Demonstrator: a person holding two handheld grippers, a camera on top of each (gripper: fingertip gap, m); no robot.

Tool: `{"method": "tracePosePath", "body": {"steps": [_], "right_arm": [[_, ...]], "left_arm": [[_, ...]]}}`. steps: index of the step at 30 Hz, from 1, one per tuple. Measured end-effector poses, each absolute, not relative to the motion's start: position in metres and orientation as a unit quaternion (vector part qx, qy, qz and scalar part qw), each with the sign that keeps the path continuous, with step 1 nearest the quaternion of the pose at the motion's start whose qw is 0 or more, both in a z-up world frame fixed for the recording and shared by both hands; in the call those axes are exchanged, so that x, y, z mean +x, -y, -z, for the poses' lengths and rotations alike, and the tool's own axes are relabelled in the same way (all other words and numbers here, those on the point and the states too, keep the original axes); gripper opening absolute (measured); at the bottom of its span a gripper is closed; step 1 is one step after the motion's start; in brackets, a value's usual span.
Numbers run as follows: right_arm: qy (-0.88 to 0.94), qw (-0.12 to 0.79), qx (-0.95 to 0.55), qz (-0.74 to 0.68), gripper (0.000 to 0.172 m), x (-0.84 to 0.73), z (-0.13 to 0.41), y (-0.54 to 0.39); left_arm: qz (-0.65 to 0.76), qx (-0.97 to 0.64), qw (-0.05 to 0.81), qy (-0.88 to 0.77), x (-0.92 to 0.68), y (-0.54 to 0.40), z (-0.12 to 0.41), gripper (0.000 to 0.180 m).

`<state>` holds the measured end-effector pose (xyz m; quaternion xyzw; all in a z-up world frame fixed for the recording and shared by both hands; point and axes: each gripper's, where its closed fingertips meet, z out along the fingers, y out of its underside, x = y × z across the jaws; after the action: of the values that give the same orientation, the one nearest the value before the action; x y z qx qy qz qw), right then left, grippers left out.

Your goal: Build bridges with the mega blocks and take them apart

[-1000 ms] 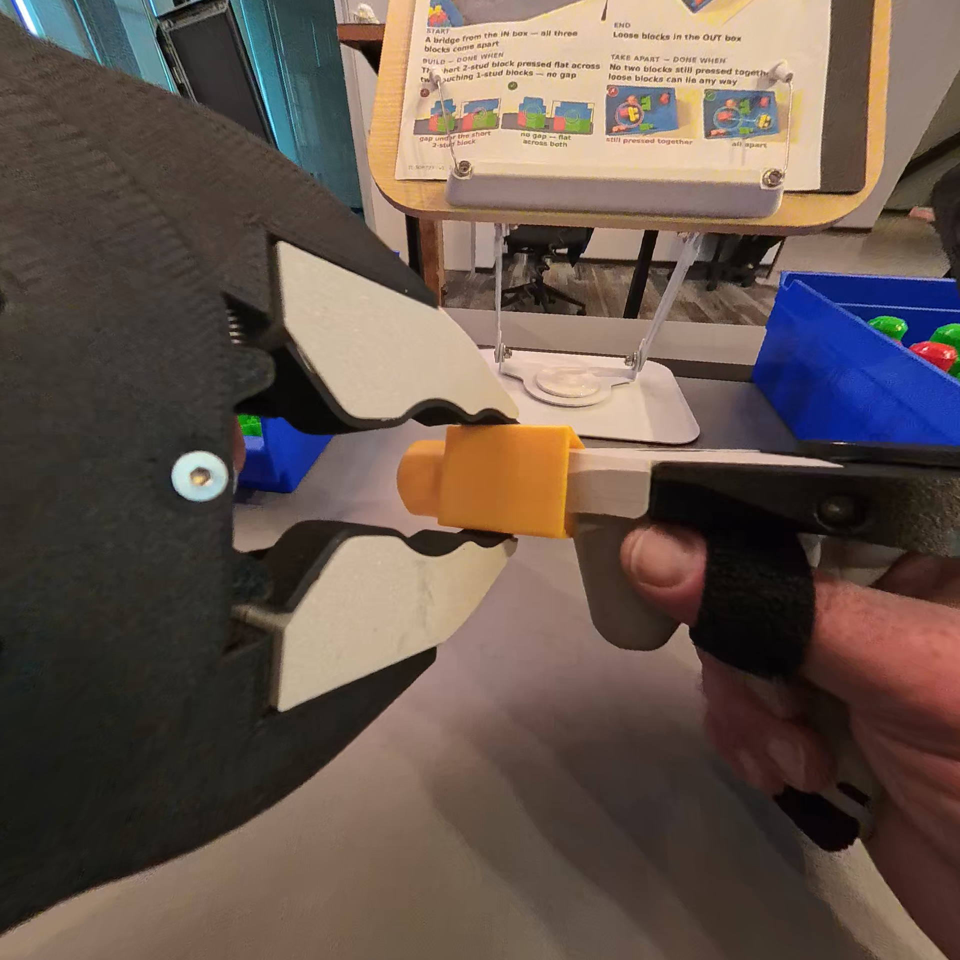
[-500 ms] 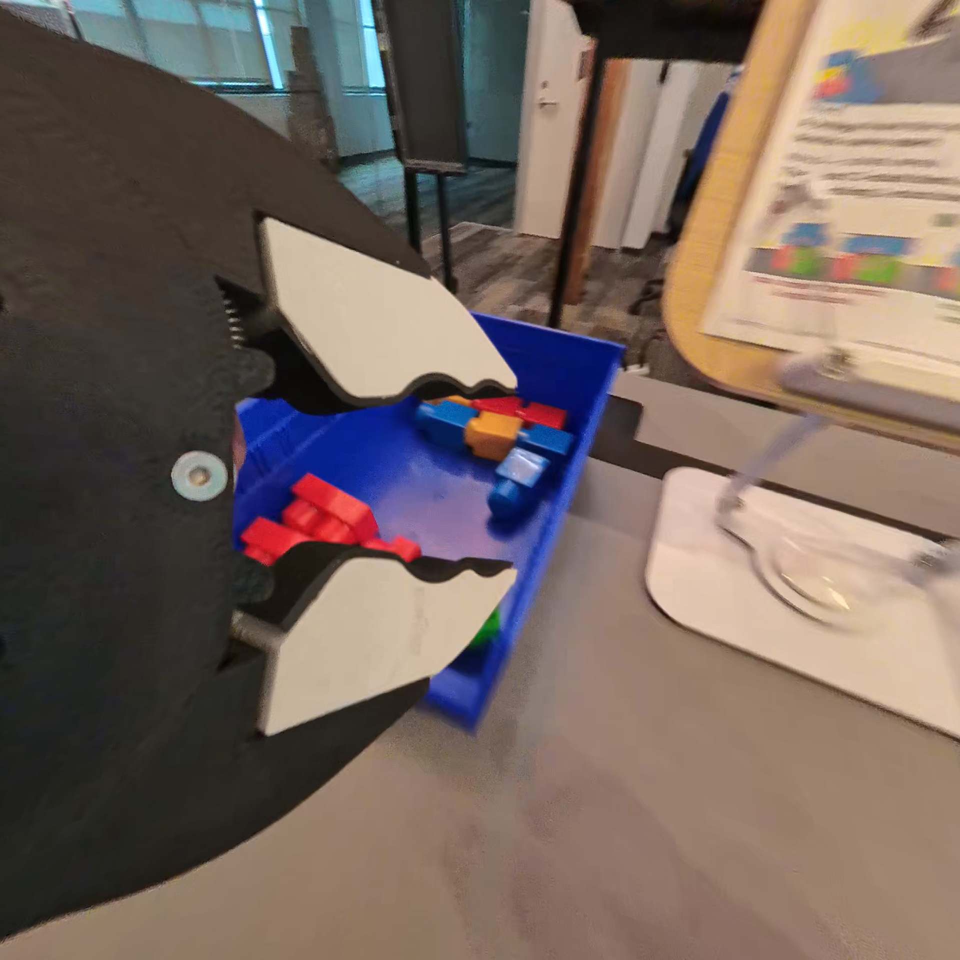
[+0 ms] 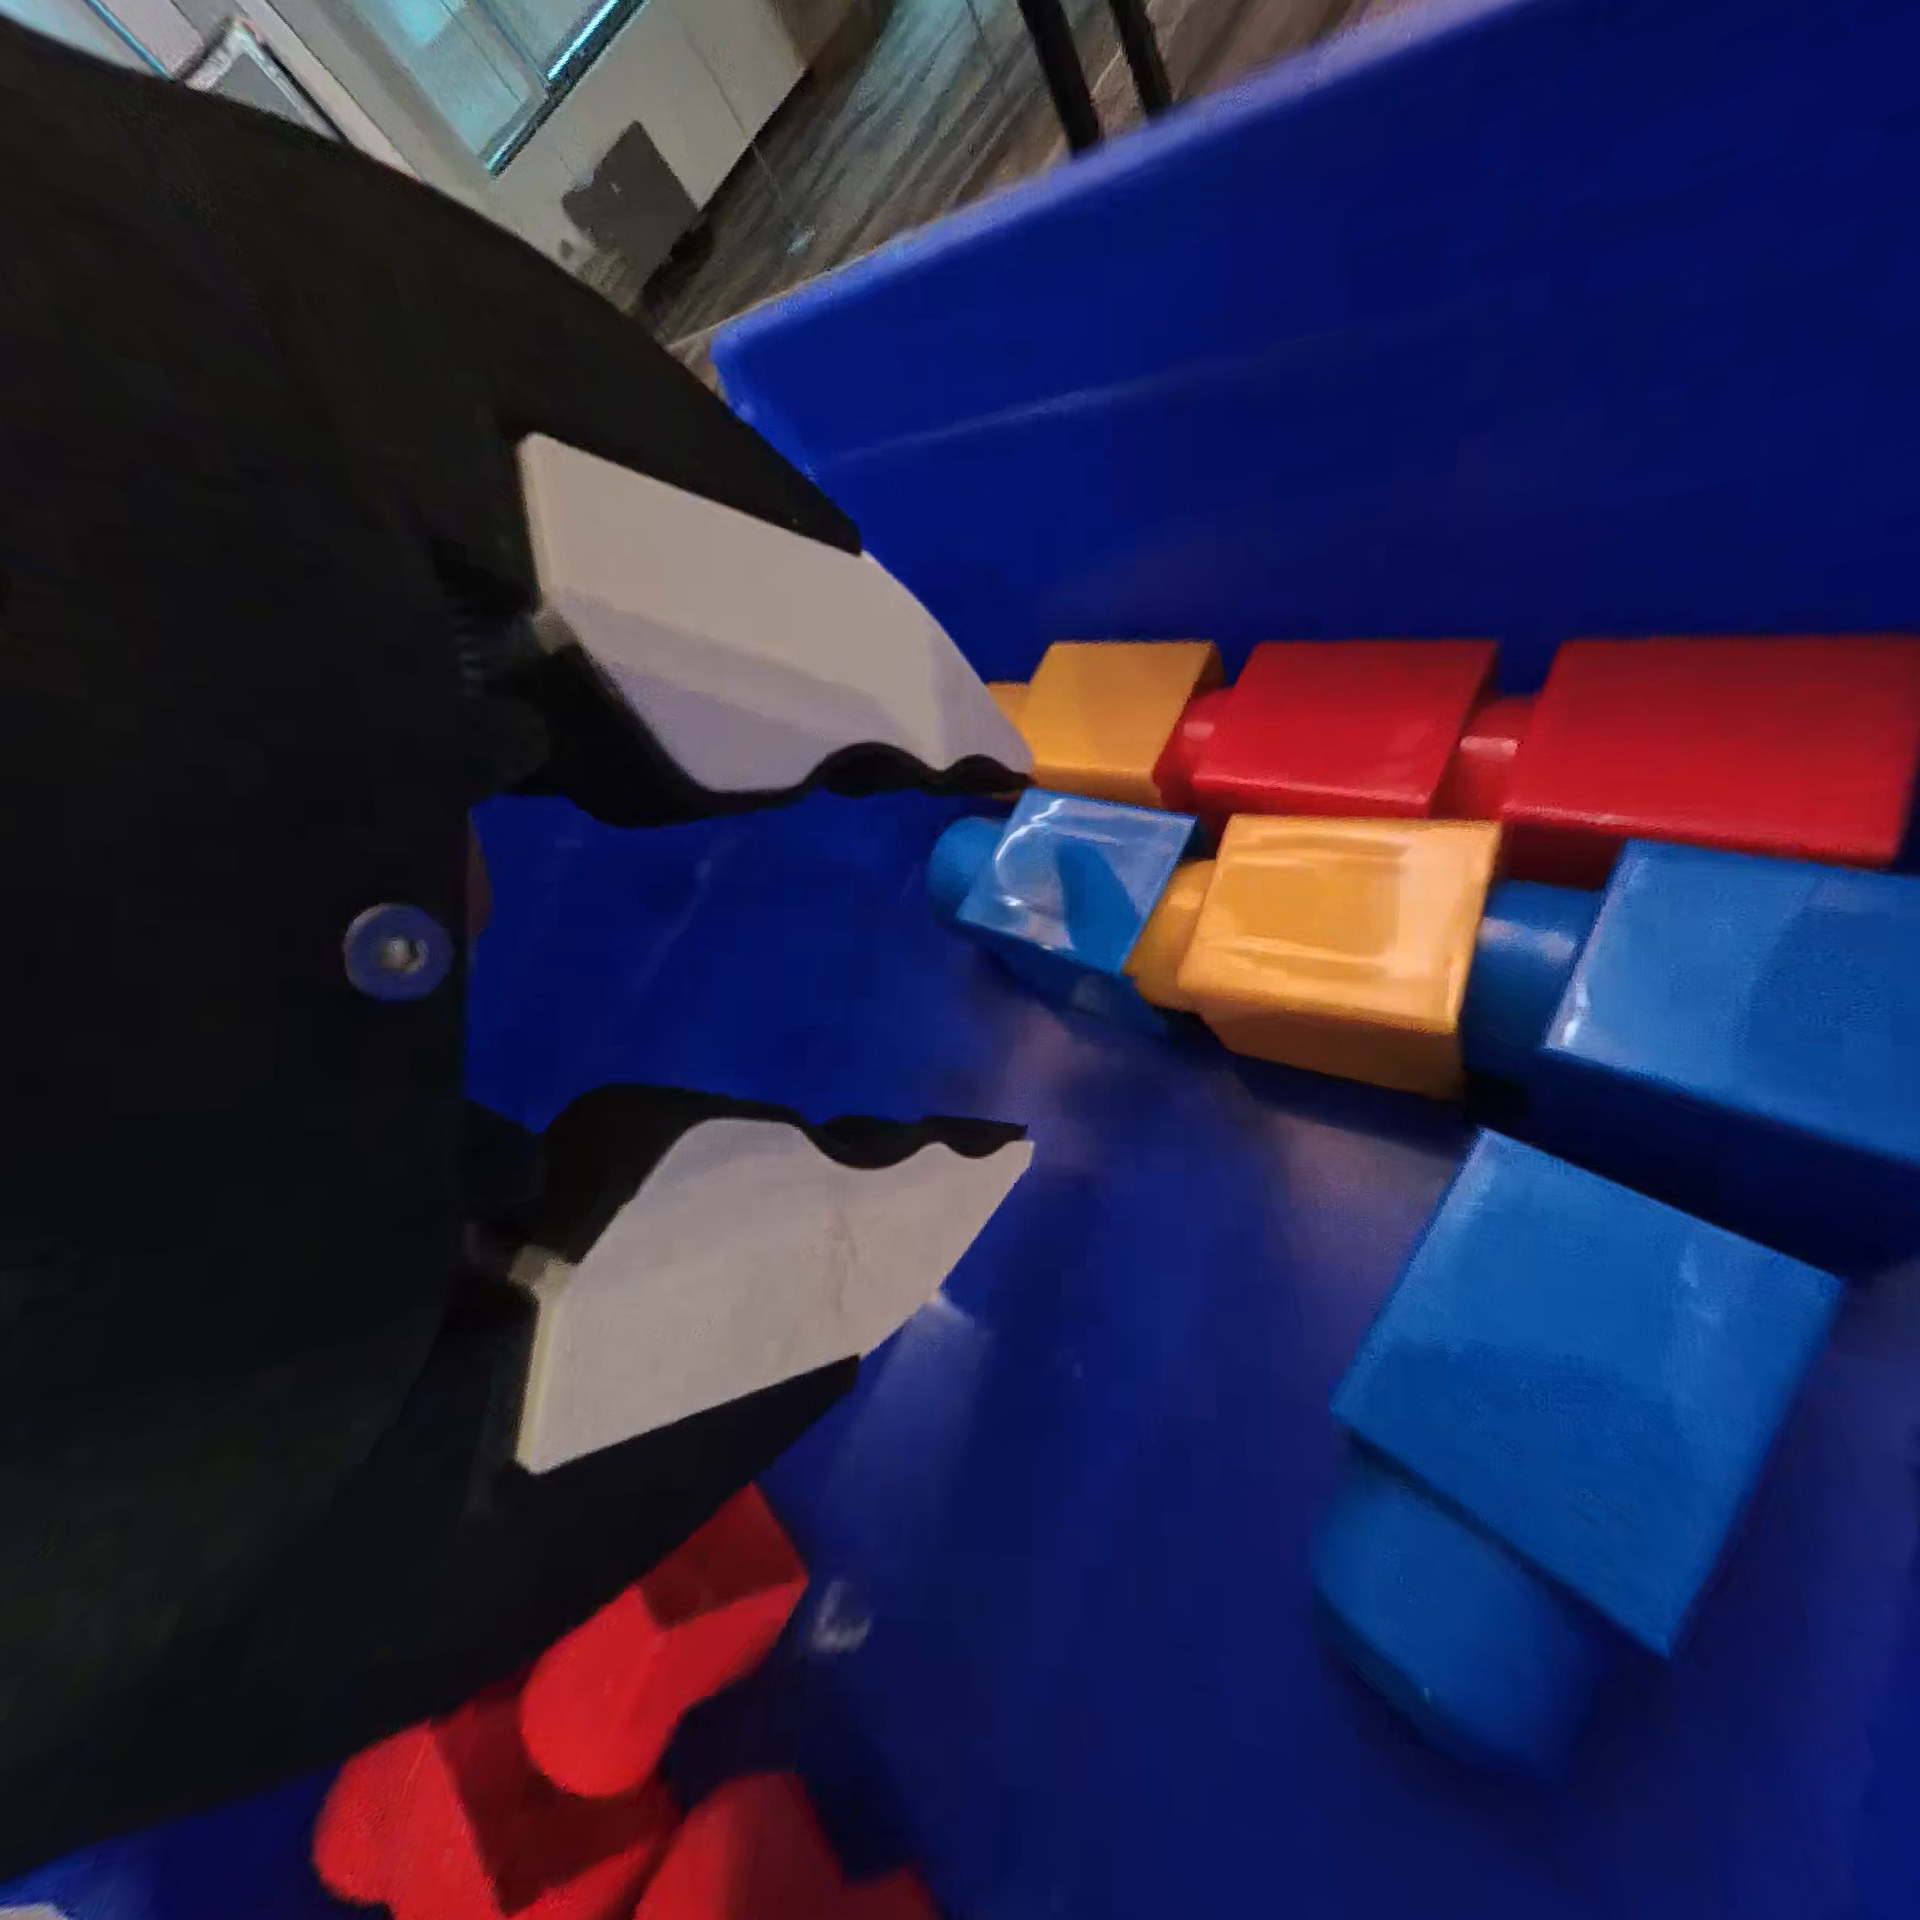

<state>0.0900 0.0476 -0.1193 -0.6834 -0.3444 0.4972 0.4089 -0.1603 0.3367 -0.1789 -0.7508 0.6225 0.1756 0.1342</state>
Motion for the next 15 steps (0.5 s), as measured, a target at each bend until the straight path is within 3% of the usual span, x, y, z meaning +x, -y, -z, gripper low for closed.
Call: {"method": "tracePosePath", "body": {"steps": [7,13,15], "right_arm": [[0.349,0.406,-0.680,-0.501,0.007,0.089,0.119,-0.046],[0.350,0.406,-0.680,-0.500,0.007,0.089,0.119,-0.045],[0.352,0.406,-0.680,-0.499,0.007,0.089,0.119,-0.045]], "left_arm": [[-0.206,-0.758,0.090,-0.612,-0.166,-0.346,0.192,0.067],[-0.206,-0.761,0.048,-0.613,-0.167,-0.308,0.190,0.055],[-0.186,-0.765,0.039,-0.616,-0.162,-0.292,0.186,0.041]]}}
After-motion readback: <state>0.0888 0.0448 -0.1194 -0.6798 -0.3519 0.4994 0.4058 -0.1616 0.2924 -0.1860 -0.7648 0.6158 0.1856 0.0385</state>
